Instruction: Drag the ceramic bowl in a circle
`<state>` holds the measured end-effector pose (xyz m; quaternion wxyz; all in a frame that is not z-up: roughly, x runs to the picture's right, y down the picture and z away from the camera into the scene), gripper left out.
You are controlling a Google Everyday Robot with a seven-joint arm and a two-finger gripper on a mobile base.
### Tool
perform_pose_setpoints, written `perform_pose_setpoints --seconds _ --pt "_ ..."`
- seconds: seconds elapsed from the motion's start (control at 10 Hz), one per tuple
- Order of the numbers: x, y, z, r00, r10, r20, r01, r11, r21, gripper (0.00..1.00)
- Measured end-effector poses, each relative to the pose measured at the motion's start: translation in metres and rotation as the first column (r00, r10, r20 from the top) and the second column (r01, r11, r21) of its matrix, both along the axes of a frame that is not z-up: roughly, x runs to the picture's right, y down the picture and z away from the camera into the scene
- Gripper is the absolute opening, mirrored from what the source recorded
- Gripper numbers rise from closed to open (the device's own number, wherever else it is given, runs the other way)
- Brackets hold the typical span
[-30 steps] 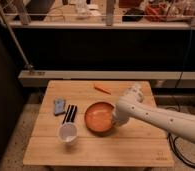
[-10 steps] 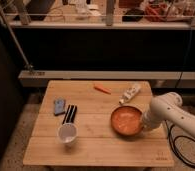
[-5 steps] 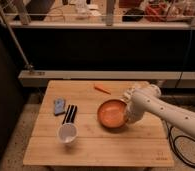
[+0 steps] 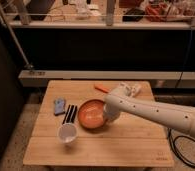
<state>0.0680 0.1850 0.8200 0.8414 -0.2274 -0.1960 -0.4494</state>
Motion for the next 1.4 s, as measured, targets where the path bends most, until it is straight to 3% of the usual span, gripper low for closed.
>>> perform_pose_setpoints --seconds 0.2,0.4,0.7,0.9,1.1,1.4 --pt "-0.01 0.014 -0.01 0.999 -0.031 0.018 0.031 0.9993 -0.02 0.07" --pt "0.0 0.033 -0.024 0.998 -0.056 0.026 0.057 0.9974 -0.043 0.07" --pt "0.051 0.068 -0.055 0.997 -0.079 0.008 0.079 0.9934 -0.083 0.07" --pt "0.097 0.084 -0.072 0.997 -0.065 -0.03 0.062 0.9932 -0.098 0.07" --pt "0.138 0.084 -0.077 0.996 -0.009 -0.093 0.0 0.9959 -0.09 0.07" --pt "0.165 0.054 -0.061 0.986 0.071 -0.154 -0.077 0.9964 -0.036 0.07"
